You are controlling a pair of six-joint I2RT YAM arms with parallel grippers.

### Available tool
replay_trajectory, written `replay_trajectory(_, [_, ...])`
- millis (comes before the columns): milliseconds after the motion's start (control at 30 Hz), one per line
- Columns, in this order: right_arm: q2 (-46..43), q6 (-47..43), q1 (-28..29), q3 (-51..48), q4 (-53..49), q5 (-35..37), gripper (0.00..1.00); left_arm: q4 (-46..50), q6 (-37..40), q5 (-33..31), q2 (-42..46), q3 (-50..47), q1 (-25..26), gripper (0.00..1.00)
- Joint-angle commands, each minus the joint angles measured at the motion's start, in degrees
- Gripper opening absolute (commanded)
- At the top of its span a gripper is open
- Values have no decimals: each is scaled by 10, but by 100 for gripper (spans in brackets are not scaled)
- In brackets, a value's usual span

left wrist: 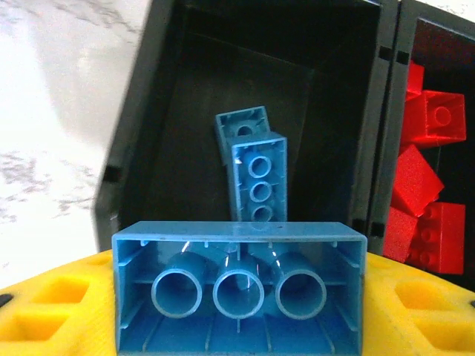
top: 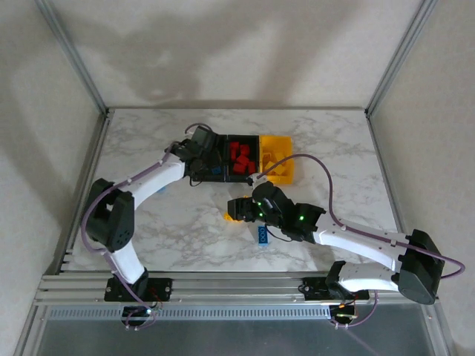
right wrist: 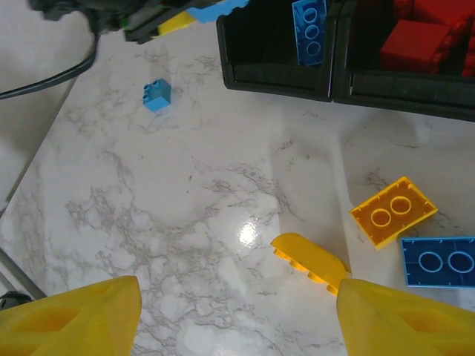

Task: Sort the legos into containers by color
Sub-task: Place the lego in the container.

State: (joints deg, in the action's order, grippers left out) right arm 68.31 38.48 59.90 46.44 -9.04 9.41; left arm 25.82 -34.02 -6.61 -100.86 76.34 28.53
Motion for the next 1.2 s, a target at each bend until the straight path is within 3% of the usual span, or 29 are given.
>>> replay_trajectory(0, [-17,9,0,-10,-14,17,70,23,7,0,-33,47,1,51])
replay_trajectory(467, [-65,20,-2,-20,-51,46,70,66,17,-10,-183,205,-17,51])
replay_trajectory(867, [-72,22,-3,-23,-55,51,70,72,14,-16,-210,223,-28,54])
replay_trajectory(1167, [-69,22,-4,-22,-52,50,70,73,13,-16,-204,216,-30,66])
